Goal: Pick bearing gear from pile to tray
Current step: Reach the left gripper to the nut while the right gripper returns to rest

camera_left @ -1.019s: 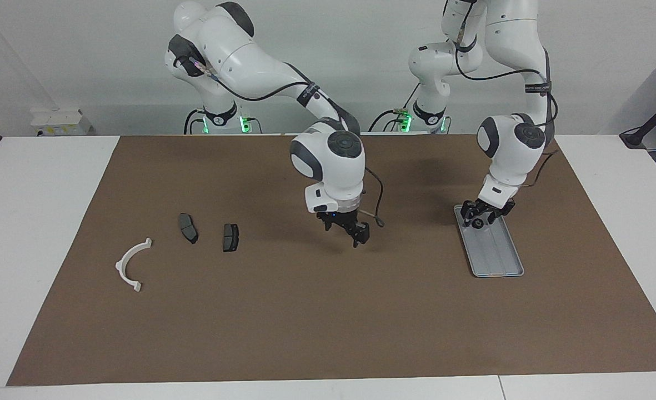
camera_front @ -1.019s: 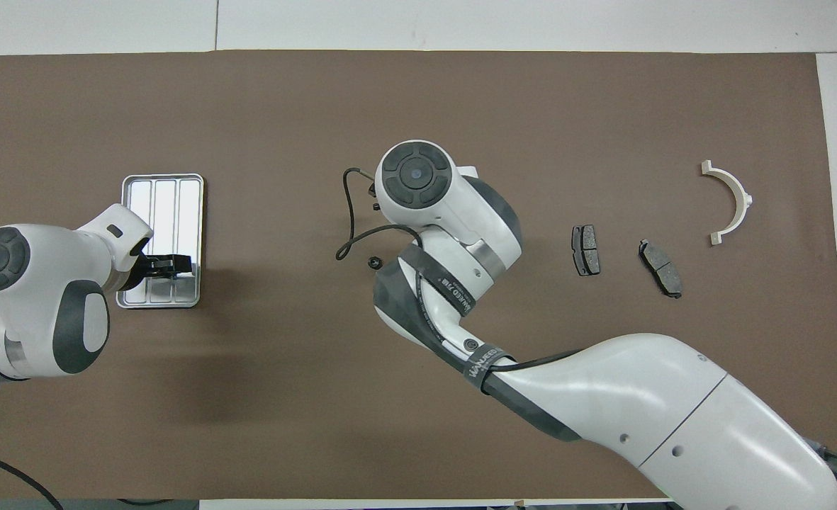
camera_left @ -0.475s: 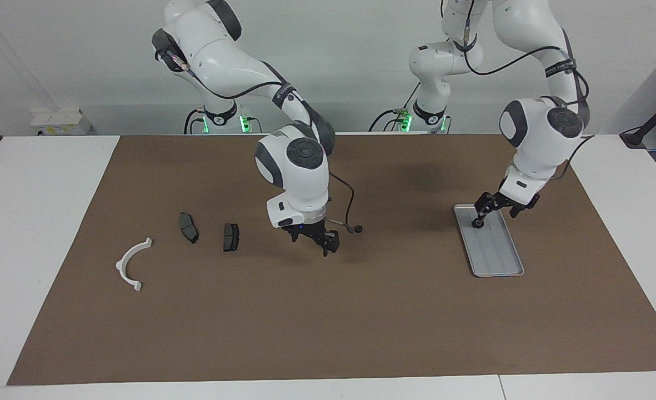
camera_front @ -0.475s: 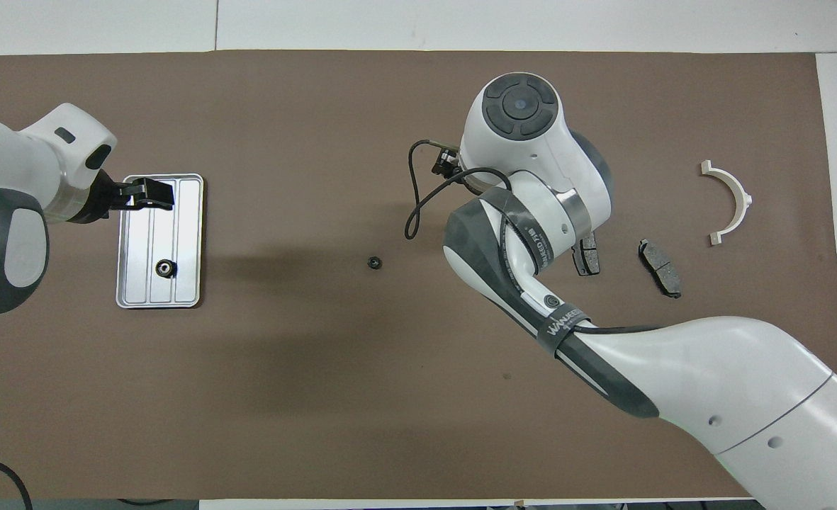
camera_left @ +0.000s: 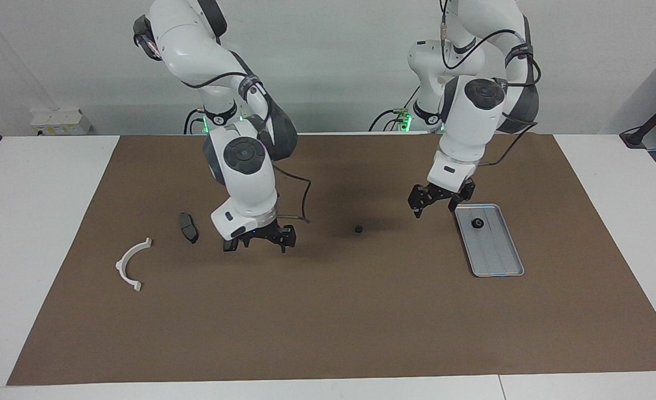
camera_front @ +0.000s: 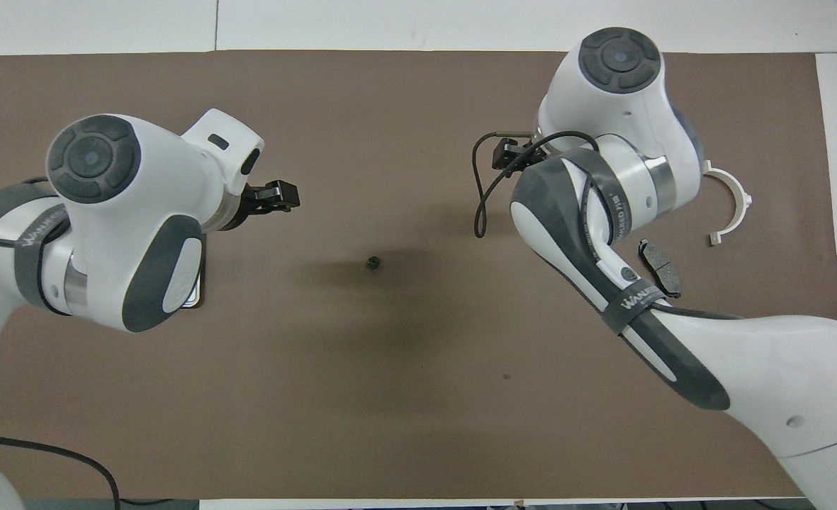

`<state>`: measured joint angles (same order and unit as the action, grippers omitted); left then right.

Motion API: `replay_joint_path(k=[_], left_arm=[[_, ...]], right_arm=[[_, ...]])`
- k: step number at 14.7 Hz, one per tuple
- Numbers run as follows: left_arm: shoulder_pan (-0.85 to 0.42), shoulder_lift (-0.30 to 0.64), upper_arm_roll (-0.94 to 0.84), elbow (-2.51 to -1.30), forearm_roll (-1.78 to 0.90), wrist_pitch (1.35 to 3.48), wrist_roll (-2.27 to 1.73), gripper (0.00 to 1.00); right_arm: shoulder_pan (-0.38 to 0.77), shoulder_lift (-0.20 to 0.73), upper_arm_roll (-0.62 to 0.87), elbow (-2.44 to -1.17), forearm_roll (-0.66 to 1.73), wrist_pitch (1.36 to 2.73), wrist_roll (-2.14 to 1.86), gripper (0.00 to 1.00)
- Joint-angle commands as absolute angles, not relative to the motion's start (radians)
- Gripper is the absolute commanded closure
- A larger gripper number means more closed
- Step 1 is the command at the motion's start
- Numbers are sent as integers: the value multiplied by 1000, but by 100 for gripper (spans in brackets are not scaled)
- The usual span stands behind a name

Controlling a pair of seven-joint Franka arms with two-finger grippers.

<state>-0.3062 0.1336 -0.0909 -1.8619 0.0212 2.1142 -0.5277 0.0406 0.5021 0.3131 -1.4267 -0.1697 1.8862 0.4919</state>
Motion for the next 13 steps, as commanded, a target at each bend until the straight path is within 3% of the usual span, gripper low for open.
replay_joint_path(k=[1,6,13], left_arm=[[-391,213,-74,-1839,38,2176,-635,1],[-452,330,-72,-1839,102,2271,-762,1],[-494,364,-72,-1855,120,2310,-854,2]], right_arm=[[44,384,197,-1532,-52,1888,260,0],[41,206,63,-1644,0,1853,123,0],[43,25,-2,-1637,0,1642,-41,0]])
